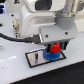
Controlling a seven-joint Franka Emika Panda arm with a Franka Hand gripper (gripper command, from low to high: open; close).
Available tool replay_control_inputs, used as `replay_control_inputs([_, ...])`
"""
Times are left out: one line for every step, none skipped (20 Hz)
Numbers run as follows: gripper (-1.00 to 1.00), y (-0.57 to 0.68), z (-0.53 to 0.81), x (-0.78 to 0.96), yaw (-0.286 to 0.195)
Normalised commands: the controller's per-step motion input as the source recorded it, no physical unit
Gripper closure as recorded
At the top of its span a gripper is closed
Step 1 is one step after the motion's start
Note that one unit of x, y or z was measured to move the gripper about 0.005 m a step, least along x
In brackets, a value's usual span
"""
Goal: Insert the blue gear onto the right peg, followed by the red gear
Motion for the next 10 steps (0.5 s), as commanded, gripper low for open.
replay_control_inputs([1.00, -0.18, 0.03, 0.04, 0.000])
replay_control_inputs([1.00, -0.19, -0.02, 0.02, 0.000])
replay_control_inputs([1.00, -0.20, -0.11, 0.03, 0.000])
replay_control_inputs([1.00, -0.19, -0.17, 0.06, 0.000])
replay_control_inputs([1.00, -0.17, -0.19, 0.08, 0.000])
replay_control_inputs([1.00, -0.17, -0.22, 0.08, 0.000])
replay_control_inputs([1.00, -0.19, -0.26, 0.08, 0.000])
replay_control_inputs([1.00, -0.21, -0.29, 0.08, 0.000])
replay_control_inputs([1.00, -0.18, -0.26, 0.14, 0.000])
replay_control_inputs([1.00, -0.17, -0.27, 0.15, 0.000])
